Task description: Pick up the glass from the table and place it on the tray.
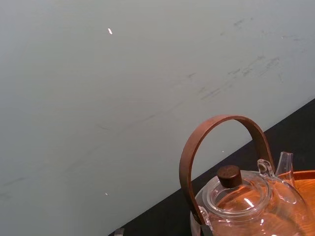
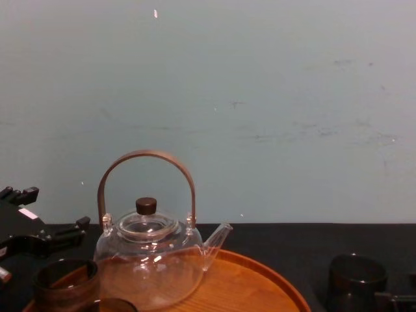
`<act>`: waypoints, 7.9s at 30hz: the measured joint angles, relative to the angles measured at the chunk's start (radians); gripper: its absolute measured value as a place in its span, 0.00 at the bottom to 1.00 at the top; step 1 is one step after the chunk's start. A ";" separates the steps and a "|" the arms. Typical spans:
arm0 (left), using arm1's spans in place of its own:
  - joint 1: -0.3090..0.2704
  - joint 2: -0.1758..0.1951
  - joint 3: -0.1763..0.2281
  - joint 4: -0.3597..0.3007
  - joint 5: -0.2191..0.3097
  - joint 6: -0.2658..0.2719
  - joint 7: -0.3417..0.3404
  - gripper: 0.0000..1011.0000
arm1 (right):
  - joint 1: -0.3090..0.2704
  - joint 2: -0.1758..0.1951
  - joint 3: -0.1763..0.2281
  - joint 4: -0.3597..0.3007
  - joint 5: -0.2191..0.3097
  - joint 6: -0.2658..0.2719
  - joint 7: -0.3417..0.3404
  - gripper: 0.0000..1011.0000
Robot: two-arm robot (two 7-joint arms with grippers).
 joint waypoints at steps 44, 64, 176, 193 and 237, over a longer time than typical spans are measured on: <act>0.000 0.000 0.000 0.000 0.000 0.000 0.000 0.99 | 0.171 -0.122 -0.074 0.196 -0.066 0.008 0.037 0.99; 0.000 0.000 0.000 0.000 0.000 0.000 0.000 0.99 | 0.170 -0.121 -0.072 0.194 -0.061 0.007 0.038 0.90; 0.000 0.000 0.000 0.000 0.000 0.000 0.000 0.99 | 0.355 -0.250 -0.270 0.407 -0.105 -0.195 0.279 0.99; 0.000 0.000 0.000 0.000 0.000 0.000 0.000 0.99 | 0.315 -0.206 -0.248 0.340 -0.078 -0.183 0.304 0.99; 0.000 0.000 0.000 0.000 0.000 0.000 0.000 0.99 | -0.095 -0.028 0.087 -0.086 0.009 -0.252 -0.184 0.99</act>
